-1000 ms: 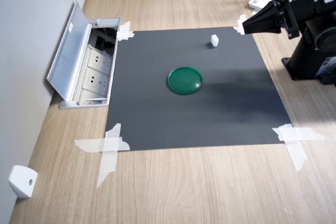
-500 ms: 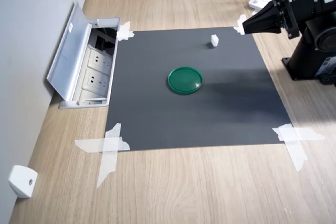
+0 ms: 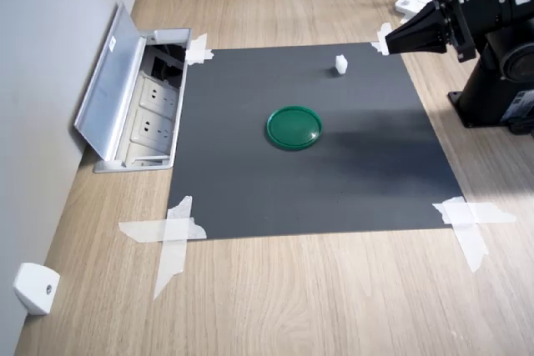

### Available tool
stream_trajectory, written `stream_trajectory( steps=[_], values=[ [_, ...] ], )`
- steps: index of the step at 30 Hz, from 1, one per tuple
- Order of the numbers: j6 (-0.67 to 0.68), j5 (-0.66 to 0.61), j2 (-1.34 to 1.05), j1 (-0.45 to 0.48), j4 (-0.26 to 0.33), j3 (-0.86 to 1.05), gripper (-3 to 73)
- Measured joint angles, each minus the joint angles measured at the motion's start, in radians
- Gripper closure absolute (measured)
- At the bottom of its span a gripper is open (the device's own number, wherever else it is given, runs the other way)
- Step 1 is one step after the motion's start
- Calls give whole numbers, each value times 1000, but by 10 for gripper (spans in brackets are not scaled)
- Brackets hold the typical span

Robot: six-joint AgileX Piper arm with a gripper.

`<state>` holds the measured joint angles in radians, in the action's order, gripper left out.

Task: Grasp a white terminal and put it on the green lid.

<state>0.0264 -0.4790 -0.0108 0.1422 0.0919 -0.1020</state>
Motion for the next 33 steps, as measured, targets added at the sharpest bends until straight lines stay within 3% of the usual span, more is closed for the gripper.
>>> stream_trajectory(
  steps=[14, 25, 33],
  values=[
    [0, 1, 7, 0, 0, -40, 704],
    [3, 8, 421, 0, -1, -320, 704],
    [47, -215, 721, 0, -101, -550, 704]
  ],
)
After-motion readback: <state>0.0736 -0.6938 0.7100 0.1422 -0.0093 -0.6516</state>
